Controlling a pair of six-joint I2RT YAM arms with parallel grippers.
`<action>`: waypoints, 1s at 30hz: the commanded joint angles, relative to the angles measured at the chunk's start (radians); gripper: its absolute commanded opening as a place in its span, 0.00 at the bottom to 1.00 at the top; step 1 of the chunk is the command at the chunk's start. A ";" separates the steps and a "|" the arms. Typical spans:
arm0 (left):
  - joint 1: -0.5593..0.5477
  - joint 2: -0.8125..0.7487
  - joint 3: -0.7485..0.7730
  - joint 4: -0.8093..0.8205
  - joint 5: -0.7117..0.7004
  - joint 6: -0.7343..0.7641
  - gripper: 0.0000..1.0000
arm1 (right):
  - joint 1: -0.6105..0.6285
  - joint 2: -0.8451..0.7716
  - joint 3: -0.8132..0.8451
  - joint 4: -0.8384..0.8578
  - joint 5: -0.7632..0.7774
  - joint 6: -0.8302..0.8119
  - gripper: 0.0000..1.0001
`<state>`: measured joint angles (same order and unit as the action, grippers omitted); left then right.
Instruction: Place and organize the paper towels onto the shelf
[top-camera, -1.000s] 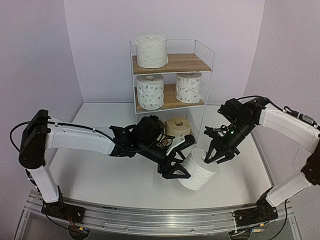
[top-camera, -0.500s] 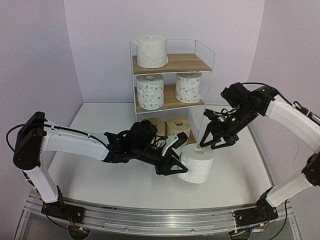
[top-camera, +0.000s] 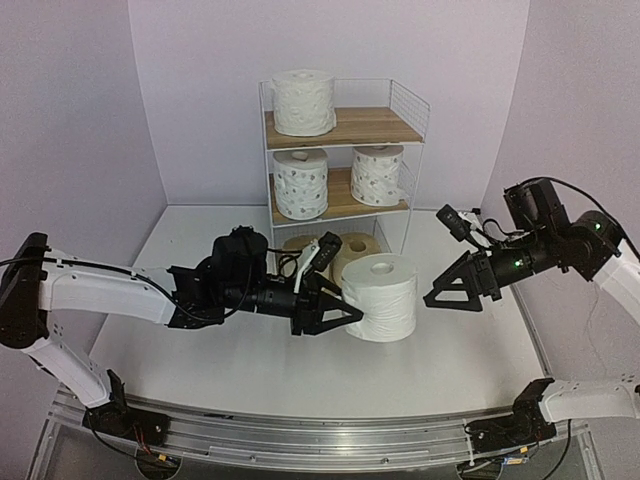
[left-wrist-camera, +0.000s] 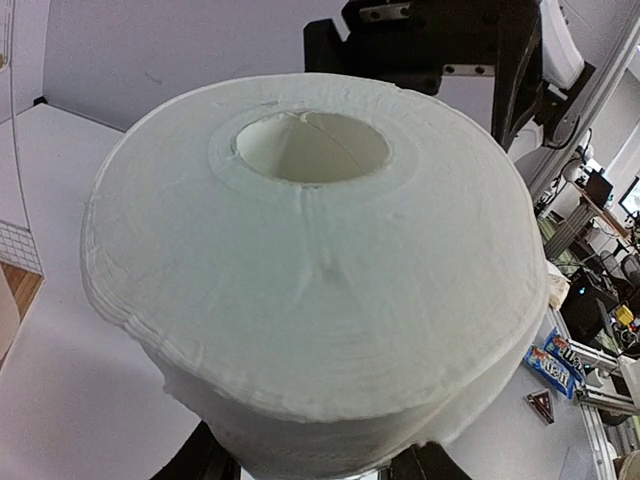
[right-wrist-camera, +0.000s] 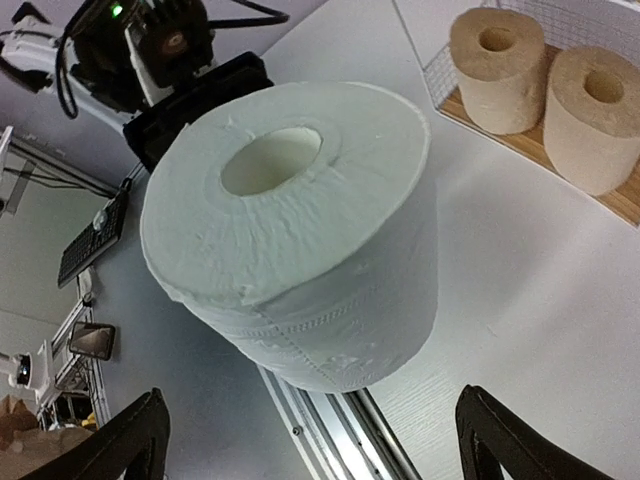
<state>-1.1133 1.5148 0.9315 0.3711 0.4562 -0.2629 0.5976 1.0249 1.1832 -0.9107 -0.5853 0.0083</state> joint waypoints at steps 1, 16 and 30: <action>0.001 -0.062 0.055 0.086 0.074 -0.001 0.19 | 0.004 -0.025 -0.051 0.218 -0.212 -0.155 0.97; 0.001 -0.032 0.119 0.094 0.111 -0.055 0.20 | 0.011 0.082 -0.018 0.330 -0.282 -0.196 0.94; 0.002 0.001 0.194 0.060 0.030 -0.059 0.39 | 0.033 0.113 0.003 0.342 -0.327 -0.166 0.38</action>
<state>-1.1093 1.5247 1.0033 0.3069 0.5533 -0.3129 0.5997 1.1205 1.1448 -0.6064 -0.8077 -0.1616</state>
